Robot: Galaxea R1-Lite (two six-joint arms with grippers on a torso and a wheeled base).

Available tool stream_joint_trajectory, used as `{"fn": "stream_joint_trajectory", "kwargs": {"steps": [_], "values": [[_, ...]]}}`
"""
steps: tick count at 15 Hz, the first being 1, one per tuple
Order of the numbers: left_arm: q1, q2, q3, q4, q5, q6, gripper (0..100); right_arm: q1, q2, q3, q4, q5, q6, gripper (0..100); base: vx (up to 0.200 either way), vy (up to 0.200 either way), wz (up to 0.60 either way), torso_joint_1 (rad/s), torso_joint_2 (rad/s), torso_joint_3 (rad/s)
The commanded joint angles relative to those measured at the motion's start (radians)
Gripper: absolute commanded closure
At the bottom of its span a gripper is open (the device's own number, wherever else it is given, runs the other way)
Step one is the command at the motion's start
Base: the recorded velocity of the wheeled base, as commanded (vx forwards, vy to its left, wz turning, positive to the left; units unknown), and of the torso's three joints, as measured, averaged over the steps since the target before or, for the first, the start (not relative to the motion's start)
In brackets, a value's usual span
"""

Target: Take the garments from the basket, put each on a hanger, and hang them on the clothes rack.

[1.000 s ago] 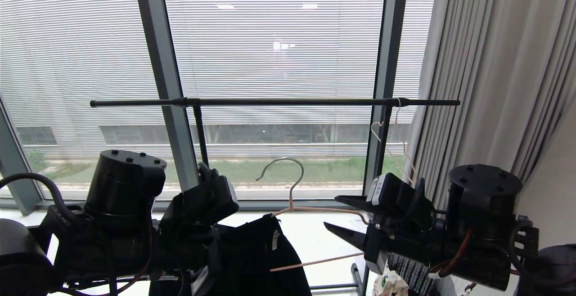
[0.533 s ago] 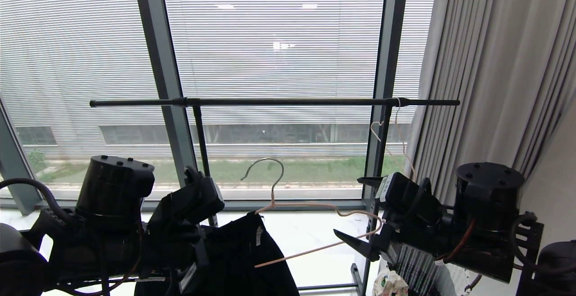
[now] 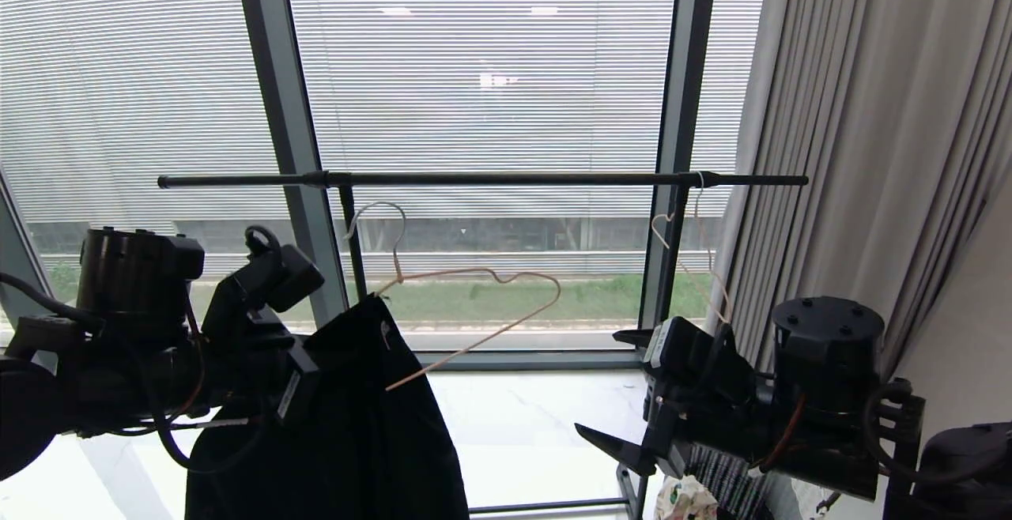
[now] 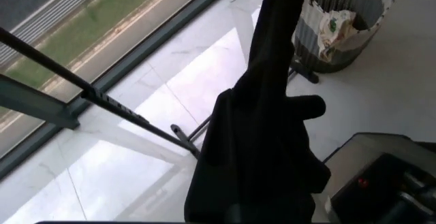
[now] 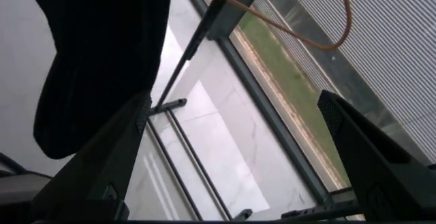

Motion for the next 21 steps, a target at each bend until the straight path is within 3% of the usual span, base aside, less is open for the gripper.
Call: {"fn": "stream_joint_trajectory", "kwargs": {"steps": [1, 3, 6, 14, 21], "values": [[-0.041, -0.04, -0.051, -0.002, -0.003, -0.034, 100, 0.074, 0.072, -0.075, 0.0, -0.009, 0.163, 0, 0.0, 0.0, 0.0, 0.0, 0.0, 0.0], [-0.068, -0.053, -0.053, -0.032, -0.001, -0.045, 100, 0.152, 0.135, -0.173, 0.0, -0.081, 0.309, 0, 0.0, 0.0, 0.0, 0.0, 0.0, 0.0], [-0.068, -0.04, -0.051, -0.071, 0.0, -0.049, 100, 0.2, 0.229, -0.262, -0.002, -0.221, 0.392, 0, 0.0, 0.0, 0.0, 0.0, 0.0, 0.0], [-0.156, -0.065, -0.053, -0.071, 0.002, -0.068, 100, 0.202, 0.295, -0.301, -0.002, -0.247, 0.395, 0, 0.0, 0.0, 0.0, 0.0, 0.0, 0.0], [-0.165, -0.088, -0.049, -0.071, 0.0, -0.065, 100, 0.198, 0.305, -0.302, -0.002, -0.284, 0.395, 0, 0.0, 0.0, 0.0, 0.0, 0.0, 0.0]]}}
